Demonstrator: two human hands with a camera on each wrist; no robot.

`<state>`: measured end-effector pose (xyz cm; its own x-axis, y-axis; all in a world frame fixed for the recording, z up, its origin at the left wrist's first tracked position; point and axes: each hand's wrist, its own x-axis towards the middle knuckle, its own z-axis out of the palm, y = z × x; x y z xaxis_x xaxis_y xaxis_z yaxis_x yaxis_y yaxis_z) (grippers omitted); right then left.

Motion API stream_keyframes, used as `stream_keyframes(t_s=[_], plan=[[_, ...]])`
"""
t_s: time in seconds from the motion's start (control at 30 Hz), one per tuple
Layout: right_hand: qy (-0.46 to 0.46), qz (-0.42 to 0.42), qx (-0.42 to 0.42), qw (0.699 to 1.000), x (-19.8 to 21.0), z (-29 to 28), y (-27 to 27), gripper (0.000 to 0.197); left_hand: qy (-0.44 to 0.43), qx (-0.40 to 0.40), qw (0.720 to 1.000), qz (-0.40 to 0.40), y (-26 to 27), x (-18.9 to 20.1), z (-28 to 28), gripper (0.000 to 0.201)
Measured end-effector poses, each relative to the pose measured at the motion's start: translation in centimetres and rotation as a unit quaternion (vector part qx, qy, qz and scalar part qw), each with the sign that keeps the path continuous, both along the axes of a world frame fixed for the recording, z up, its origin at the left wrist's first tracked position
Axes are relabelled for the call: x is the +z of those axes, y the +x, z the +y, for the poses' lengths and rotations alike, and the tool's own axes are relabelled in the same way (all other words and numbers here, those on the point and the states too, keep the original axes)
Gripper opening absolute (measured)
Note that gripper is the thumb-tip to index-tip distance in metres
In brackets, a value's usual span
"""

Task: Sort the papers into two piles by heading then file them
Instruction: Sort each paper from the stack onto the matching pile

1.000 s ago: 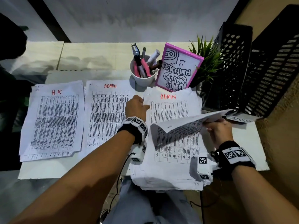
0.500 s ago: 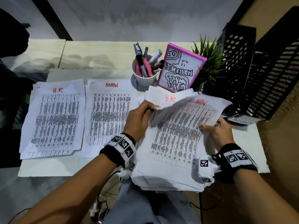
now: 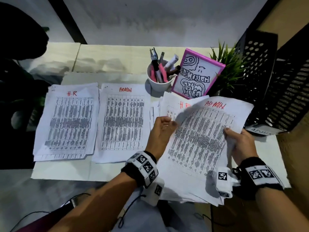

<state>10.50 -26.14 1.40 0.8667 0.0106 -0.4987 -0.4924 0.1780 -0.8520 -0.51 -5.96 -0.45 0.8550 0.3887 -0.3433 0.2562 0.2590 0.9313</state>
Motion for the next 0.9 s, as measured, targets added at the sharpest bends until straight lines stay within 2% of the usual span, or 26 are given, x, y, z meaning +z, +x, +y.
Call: stream_keyframes(t_s=[0.17, 0.3, 0.4, 0.47, 0.57, 0.63, 0.73, 0.83, 0.9], plan=[[0.008, 0.010, 0.095, 0.995, 0.9, 2.7, 0.2, 0.019, 0.097, 0.046, 0.994, 0.028, -1.3, -0.9, 1.4, 0.026], [0.042, 0.022, 0.123, 0.991, 0.6, 5.8, 0.5, 0.027, 0.127, 0.079, 0.987, 0.054, -2.1, -0.2, 4.1, 0.027], [0.021, 0.007, 0.165, 0.986, 0.1, 8.0, 0.5, 0.016, 0.133, 0.124, 0.980, 0.081, -2.7, 0.0, 7.4, 0.025], [-0.030, -0.009, 0.191, 0.981, -0.5, 8.8, 0.6, 0.010, 0.150, 0.167, 0.972, 0.068, -3.3, 0.1, 10.0, 0.010], [-0.139, -0.047, 0.231, 0.962, -1.8, 7.9, 1.2, 0.012, 0.244, 0.207, 0.939, 0.126, -4.6, -0.1, 15.0, 0.007], [-0.273, -0.069, 0.235, 0.930, -3.3, 6.2, 1.9, 0.020, 0.289, 0.213, 0.919, 0.160, -5.6, -0.7, 18.2, 0.007], [-0.453, -0.042, 0.203, 0.867, -5.0, 3.5, 2.6, 0.035, 0.321, 0.198, 0.900, 0.217, -6.1, -2.0, 20.6, 0.018], [-0.518, -0.027, 0.202, 0.831, -5.0, 2.0, 2.6, 0.049, 0.313, 0.192, 0.894, 0.257, -5.8, -2.9, 21.0, 0.024], [-0.537, -0.022, 0.202, 0.819, -4.8, 1.5, 2.3, 0.056, 0.299, 0.176, 0.901, 0.261, -5.5, -3.6, 20.5, 0.025]])
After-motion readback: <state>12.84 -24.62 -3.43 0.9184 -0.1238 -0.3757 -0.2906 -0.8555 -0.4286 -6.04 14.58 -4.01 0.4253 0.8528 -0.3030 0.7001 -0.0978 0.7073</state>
